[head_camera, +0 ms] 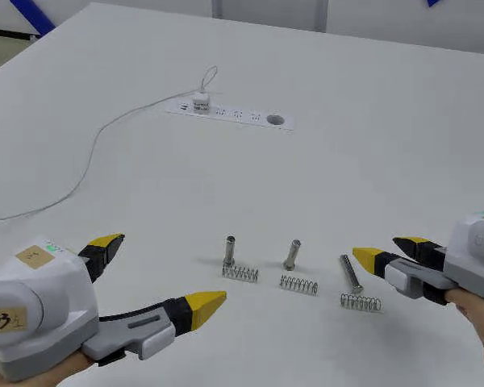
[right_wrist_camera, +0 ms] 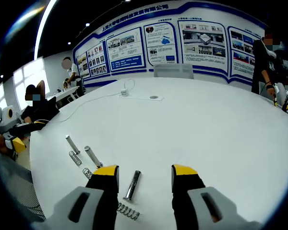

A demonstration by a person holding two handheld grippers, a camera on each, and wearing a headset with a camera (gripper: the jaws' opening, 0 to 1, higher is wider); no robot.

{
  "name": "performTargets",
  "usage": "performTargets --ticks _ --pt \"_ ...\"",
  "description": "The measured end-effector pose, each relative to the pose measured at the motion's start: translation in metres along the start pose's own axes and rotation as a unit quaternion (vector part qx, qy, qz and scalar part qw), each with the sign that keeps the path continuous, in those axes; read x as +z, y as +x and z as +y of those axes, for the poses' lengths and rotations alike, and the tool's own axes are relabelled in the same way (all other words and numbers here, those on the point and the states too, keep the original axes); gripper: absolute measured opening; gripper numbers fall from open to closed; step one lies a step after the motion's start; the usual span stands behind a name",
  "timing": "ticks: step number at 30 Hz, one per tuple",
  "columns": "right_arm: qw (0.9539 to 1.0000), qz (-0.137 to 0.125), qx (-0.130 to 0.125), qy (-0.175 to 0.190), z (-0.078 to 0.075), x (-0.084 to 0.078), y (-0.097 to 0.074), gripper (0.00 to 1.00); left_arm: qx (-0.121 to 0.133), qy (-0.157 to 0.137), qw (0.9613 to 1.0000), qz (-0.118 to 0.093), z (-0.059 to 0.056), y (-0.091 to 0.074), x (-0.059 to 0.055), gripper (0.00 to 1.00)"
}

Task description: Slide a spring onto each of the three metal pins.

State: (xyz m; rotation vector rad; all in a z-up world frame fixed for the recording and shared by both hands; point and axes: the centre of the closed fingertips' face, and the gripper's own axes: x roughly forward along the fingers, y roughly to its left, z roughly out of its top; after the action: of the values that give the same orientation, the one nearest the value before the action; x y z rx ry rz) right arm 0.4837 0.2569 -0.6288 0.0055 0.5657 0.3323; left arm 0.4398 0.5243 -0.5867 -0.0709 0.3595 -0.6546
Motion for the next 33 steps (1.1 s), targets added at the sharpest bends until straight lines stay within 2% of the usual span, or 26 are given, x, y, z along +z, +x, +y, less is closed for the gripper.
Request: performTargets --ticks 8,11,12,13,21,24,33 --pt "0.9994 0.032 0.010 -0.006 0.003 -0.012 0.017 0.40 -0.002 0.002 1.0000 0.008 -0.002 0.001 -0.003 1.00" --pt "0.9986 0.052 0.011 -0.005 0.004 -0.019 0.023 0.34 -0.001 0.002 1.0000 0.010 -0.001 0.001 -0.004 1.00" --pt "0.9986 0.052 0.012 -0.006 0.005 -0.020 0.023 0.28 0.000 0.002 0.9999 0.010 -0.001 0.001 -0.004 1.00" --pt "0.9985 0.053 0.012 -0.006 0.006 -0.020 0.024 0.27 0.000 0.002 0.9999 0.010 -0.001 0.001 -0.004 1.00" --pt "0.9962 0.087 0.006 0.003 0.006 -0.030 0.035 0.26 0.000 0.004 0.9999 0.015 0.000 0.000 -0.006 1.00" --pt "0.9961 0.088 -0.004 -0.001 0.004 -0.030 0.036 0.21 -0.001 0.005 0.9998 0.017 -0.001 0.000 -0.007 1.00" --pt "0.9949 0.101 0.000 0.000 0.010 -0.033 0.041 0.19 -0.002 0.007 0.9998 0.019 -0.001 0.001 -0.007 1.00"
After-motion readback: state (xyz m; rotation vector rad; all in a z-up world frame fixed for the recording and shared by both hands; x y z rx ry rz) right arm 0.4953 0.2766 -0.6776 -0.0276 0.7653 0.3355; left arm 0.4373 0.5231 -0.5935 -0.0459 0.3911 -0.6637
